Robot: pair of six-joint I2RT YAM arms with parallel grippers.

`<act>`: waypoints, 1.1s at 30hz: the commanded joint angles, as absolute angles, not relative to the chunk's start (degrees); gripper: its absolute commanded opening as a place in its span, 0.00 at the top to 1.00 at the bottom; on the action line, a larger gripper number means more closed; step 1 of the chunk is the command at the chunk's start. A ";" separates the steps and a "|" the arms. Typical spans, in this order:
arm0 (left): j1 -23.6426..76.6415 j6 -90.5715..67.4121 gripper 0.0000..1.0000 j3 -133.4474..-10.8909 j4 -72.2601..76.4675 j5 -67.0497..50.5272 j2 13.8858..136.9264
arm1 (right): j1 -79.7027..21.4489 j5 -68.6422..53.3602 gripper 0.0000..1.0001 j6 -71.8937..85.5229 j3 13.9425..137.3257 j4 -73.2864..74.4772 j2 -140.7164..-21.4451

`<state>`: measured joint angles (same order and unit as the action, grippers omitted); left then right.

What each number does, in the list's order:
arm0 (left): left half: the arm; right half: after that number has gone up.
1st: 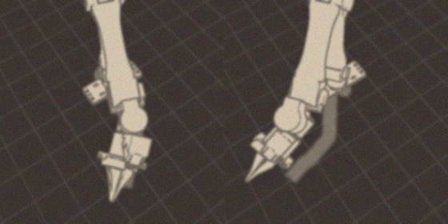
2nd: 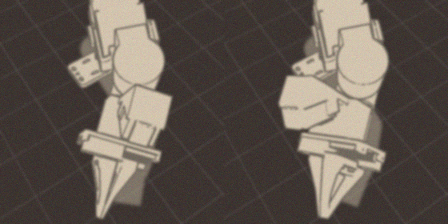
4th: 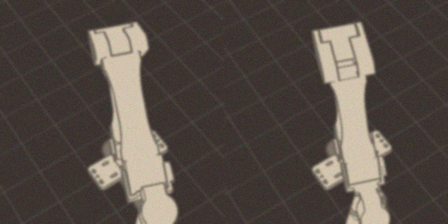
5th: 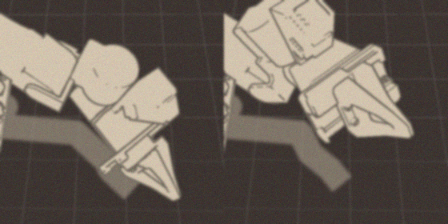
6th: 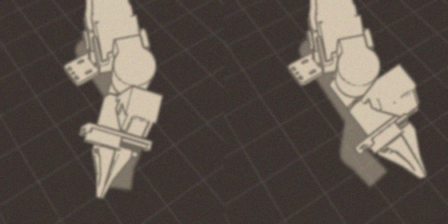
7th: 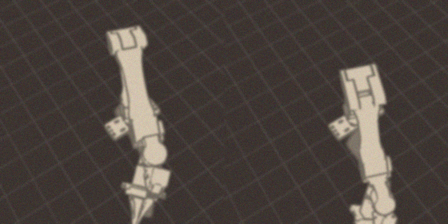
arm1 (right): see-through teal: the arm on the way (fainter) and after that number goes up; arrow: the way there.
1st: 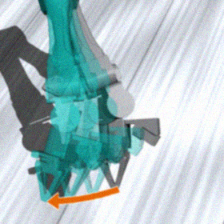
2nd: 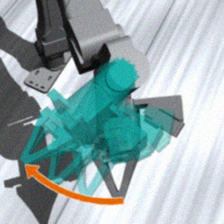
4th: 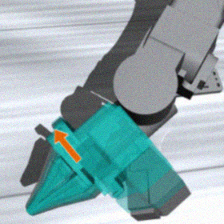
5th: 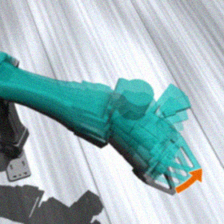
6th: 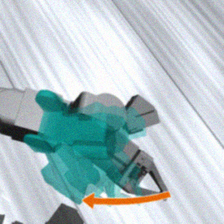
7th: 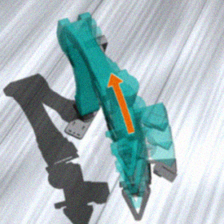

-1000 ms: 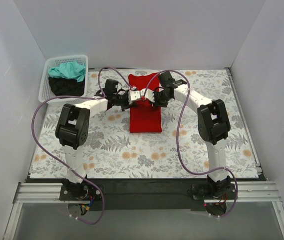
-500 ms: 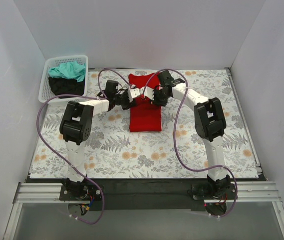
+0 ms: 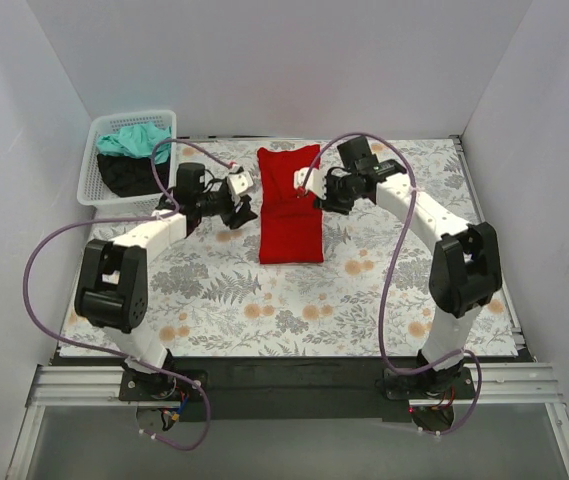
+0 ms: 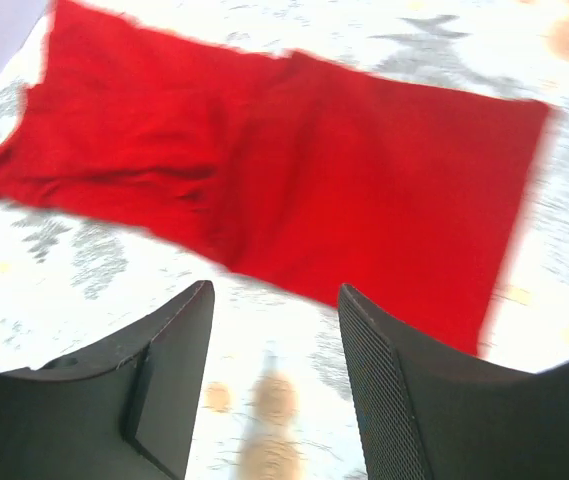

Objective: Fold and stack the t-shirts
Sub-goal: Fold the tshirt

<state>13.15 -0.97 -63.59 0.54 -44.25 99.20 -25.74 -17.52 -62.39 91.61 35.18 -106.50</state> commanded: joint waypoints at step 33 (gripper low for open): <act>24.52 15.22 0.98 -46.49 3.25 -36.21 99.59 | -36.74 -13.80 0.99 -59.77 64.25 20.74 -104.96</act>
<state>24.60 18.87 -44.77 5.13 -39.88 99.68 -36.51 -16.58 -60.14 66.37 20.32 -105.89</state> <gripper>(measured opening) 0.060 0.037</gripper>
